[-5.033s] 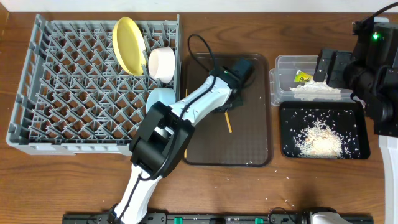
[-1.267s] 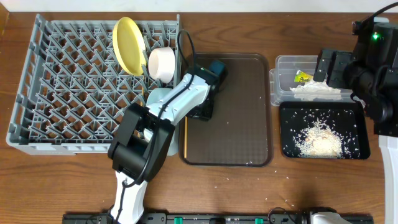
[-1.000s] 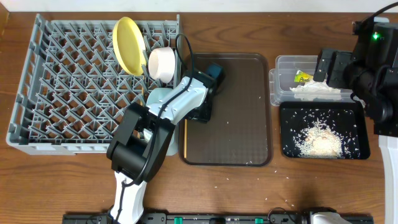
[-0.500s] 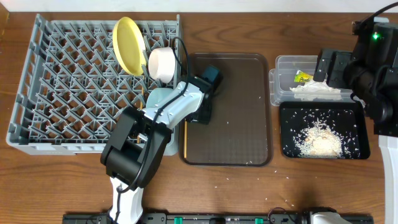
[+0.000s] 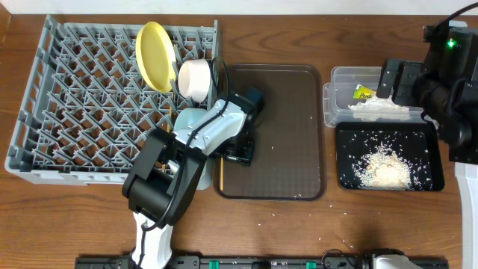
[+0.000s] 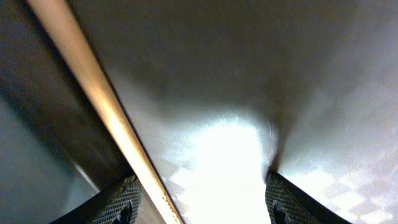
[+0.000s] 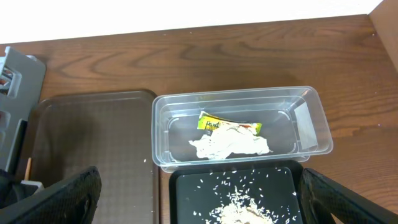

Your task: Sort waste into correct bins and load items into the dishwasher

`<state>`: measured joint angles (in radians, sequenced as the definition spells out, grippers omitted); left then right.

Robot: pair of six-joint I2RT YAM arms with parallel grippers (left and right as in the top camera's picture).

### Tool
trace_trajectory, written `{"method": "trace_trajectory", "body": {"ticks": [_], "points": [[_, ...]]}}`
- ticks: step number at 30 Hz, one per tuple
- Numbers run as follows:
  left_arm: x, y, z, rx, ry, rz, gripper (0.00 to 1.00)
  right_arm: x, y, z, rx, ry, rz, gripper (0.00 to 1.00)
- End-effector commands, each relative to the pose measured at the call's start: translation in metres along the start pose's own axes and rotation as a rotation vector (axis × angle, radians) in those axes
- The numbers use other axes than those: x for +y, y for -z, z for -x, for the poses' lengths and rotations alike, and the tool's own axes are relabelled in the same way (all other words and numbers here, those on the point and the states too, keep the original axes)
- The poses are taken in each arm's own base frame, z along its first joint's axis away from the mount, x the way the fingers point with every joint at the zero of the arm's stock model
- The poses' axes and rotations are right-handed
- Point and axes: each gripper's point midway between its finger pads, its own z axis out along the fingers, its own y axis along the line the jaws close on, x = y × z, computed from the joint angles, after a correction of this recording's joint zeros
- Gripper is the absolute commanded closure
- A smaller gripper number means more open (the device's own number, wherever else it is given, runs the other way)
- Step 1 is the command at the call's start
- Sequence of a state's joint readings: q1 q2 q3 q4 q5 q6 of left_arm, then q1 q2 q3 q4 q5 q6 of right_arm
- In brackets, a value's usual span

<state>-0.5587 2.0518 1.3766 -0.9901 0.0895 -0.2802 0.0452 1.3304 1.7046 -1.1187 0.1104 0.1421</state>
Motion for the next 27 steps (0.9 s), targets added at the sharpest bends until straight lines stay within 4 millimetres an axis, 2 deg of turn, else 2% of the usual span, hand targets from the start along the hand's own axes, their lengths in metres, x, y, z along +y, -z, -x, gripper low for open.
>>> {"method": "trace_trajectory", "body": {"ticks": [1, 6, 13, 19, 27], "points": [[0.005, -0.027, -0.021, 0.126, -0.021, -0.005, 0.33, -0.004, 0.001, 0.000, -0.003, -0.014, -0.016, 0.01], [0.006, -0.027, -0.017, 0.107, -0.023, 0.002, 0.35, -0.004, 0.001, 0.000, -0.002, -0.014, -0.016, 0.01], [-0.010, 0.010, 0.015, 0.012, -0.044, -0.029, 0.38, -0.004, 0.001, 0.000, -0.002, -0.014, -0.016, 0.01], [-0.025, 0.012, 0.023, -0.041, -0.081, -0.029, 0.38, -0.004, 0.001, 0.000, -0.003, -0.014, -0.016, 0.01], [-0.013, 0.013, 0.037, -0.103, -0.079, 0.050, 0.37, -0.004, 0.001, 0.000, -0.002, -0.014, -0.016, 0.01]]}}
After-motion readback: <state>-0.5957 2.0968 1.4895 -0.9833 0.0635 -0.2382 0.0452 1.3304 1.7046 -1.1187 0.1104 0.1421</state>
